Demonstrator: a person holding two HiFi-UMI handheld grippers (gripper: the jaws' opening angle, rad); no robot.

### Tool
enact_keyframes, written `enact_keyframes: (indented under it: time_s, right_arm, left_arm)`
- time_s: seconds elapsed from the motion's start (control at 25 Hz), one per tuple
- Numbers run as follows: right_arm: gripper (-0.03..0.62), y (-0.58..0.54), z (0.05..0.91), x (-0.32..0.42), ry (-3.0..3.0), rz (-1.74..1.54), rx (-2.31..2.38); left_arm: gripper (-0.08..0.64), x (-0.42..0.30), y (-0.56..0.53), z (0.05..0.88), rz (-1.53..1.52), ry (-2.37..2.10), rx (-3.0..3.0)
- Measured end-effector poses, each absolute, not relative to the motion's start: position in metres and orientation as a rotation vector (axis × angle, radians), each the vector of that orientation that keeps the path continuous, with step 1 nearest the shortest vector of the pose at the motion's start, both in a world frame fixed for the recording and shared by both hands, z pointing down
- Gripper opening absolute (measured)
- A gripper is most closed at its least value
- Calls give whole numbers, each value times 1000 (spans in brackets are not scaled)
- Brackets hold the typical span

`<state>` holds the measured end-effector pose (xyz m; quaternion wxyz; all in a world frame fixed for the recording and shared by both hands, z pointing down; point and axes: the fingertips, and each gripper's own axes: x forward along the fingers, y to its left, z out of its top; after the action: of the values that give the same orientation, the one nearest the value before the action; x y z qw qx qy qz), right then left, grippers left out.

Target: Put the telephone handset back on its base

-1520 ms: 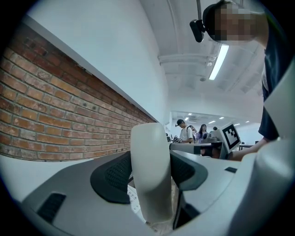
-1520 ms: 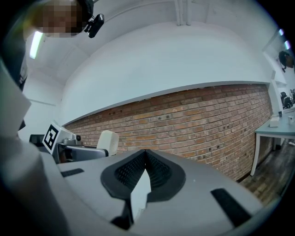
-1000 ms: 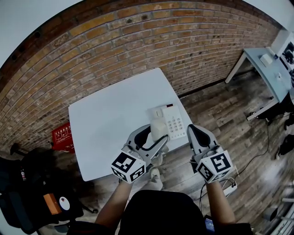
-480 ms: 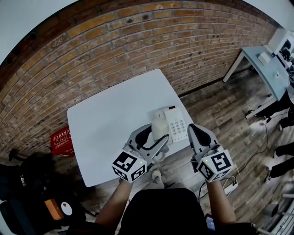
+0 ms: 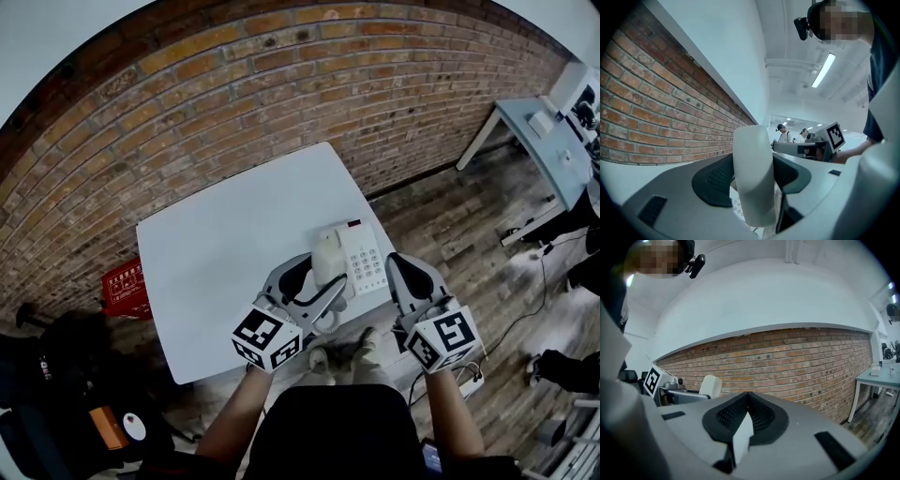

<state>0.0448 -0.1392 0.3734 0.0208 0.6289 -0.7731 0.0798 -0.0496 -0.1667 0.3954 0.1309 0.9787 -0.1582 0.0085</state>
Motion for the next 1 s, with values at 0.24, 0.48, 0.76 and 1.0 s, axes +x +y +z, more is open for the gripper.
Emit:
enact_keyframes:
  time_s: [0.24, 0.48, 0.76, 1.0]
  right_arm:
    - [12, -146, 377, 47, -2425, 250, 1925]
    - [13, -161, 375, 49, -2475, 241, 1857]
    - [12, -174, 378, 65, -2510, 254, 1800]
    - [12, -185, 380, 75, -2558, 262, 1743]
  left_arm:
    - [255, -48, -168, 398, 33, -487, 2840]
    - [255, -42, -175, 402, 33, -552, 2823]
    - [255, -31, -183, 410, 55, -628, 2790]
    - [255, -20, -188, 412, 70, -690, 2779]
